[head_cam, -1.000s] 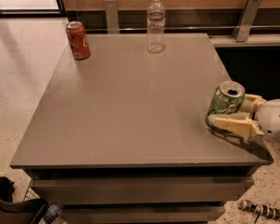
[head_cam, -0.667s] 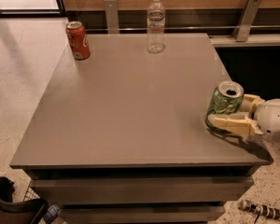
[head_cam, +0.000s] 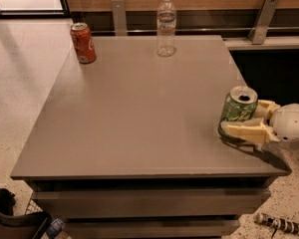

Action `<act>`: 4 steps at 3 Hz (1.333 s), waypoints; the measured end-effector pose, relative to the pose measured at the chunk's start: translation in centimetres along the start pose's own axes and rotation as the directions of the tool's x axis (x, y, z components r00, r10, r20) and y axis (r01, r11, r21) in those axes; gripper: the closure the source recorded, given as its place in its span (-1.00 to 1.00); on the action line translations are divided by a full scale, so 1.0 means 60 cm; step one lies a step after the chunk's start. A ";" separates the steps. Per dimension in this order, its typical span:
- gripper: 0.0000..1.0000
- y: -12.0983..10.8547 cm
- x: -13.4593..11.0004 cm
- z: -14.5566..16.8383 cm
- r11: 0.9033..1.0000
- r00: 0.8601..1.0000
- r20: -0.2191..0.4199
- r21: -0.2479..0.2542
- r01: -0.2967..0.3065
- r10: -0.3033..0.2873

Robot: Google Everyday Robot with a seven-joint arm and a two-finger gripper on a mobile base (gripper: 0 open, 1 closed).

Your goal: Move green can near coke can

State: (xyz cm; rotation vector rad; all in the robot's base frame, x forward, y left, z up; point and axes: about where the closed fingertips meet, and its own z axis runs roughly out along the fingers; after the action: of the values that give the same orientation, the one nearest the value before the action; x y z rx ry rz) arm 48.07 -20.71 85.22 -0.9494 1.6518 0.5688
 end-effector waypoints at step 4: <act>1.00 -0.040 -0.208 0.433 0.983 0.986 0.117 -0.158 -0.098 0.117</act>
Offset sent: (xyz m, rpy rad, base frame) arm 0.1266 0.1500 0.0852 0.0959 0.1127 0.1108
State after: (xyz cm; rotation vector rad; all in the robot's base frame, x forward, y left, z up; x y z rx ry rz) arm 65.81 1.64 89.79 -0.9178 1.5703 0.8216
